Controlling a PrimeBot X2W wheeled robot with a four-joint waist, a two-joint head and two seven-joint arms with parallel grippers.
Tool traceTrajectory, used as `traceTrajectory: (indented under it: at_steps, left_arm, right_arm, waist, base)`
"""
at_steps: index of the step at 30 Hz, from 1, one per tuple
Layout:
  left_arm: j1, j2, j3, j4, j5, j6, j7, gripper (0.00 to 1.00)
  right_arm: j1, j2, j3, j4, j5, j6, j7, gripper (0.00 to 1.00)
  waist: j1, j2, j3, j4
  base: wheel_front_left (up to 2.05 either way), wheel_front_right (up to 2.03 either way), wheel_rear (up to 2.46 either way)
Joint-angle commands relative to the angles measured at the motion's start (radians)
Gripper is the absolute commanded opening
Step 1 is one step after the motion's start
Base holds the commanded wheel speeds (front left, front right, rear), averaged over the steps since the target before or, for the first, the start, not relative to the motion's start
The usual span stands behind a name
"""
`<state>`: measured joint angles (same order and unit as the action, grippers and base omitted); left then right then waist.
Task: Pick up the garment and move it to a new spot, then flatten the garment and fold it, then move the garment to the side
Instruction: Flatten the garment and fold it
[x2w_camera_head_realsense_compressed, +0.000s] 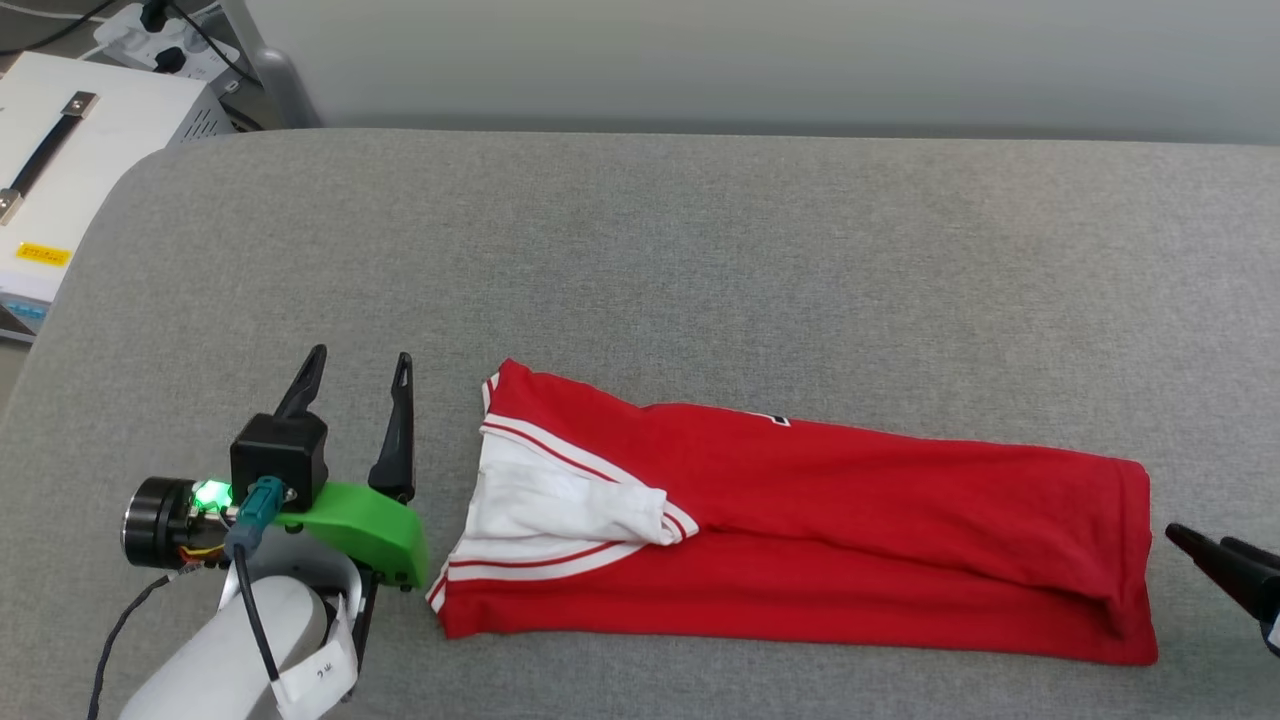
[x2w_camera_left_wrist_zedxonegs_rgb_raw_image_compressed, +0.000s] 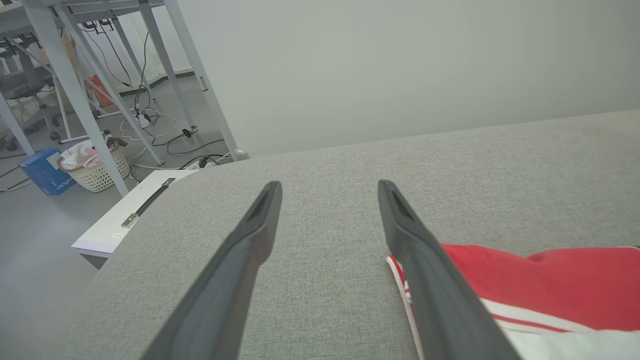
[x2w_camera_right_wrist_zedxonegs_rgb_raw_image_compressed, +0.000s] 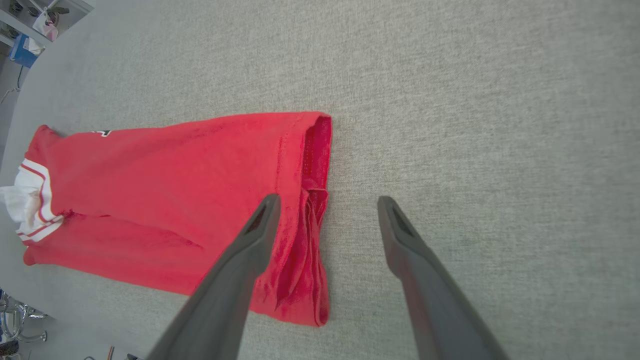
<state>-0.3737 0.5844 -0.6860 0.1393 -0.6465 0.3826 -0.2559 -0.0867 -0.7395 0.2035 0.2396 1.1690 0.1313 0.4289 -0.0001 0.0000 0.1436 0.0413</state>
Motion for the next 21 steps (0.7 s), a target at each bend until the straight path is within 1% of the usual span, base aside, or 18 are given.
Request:
traceTrajectory:
  at_steps: [1,5,11,16,20,21]
  left_arm:
    - [0.031,-0.021,0.03,-0.007,0.035,0.004,-0.006,1.0]
    - [0.088,-0.077,0.131,-0.026,0.125,-0.004,-0.006,1.0]
    - [0.163,-0.166,0.261,-0.056,0.241,-0.041,-0.006,1.0]
    - [0.216,-0.241,0.34,-0.088,0.326,-0.101,-0.006,1.0]
    - [0.256,-0.295,0.393,-0.104,0.385,-0.143,-0.006,1.0]
    - [0.267,-0.308,0.406,-0.106,0.399,-0.154,-0.006,1.0]
  right_arm:
    - [-0.01,0.017,0.004,0.015,0.008,-0.001,0.011,1.0]
    - [-0.038,0.06,0.029,0.054,0.001,-0.001,0.038,1.0]
    - [-0.091,0.112,0.079,0.107,-0.022,-0.001,0.061,1.0]
    - [-0.125,0.147,0.14,0.157,-0.049,-0.001,0.082,1.0]
    - [-0.141,0.175,0.176,0.171,-0.051,-0.001,0.076,1.0]
    - [-0.143,0.178,0.184,0.172,-0.053,-0.001,0.067,0.49]
  waist:
    - [0.0001,0.0,0.009,0.008]
    - [0.0001,0.0,0.023,0.017]
    - [0.0001,0.0,0.041,0.026]
    - [0.0001,0.0,0.053,0.033]
    - [0.0001,0.0,0.053,0.035]
    - [0.0001,0.0,0.052,0.035]
  base:
    - [0.0,0.0,0.0]
    - [0.0,0.0,0.0]
    - [0.0,0.0,0.0]
    - [0.0,0.0,0.0]
    - [0.0,0.0,0.0]
    - [0.0,0.0,0.0]
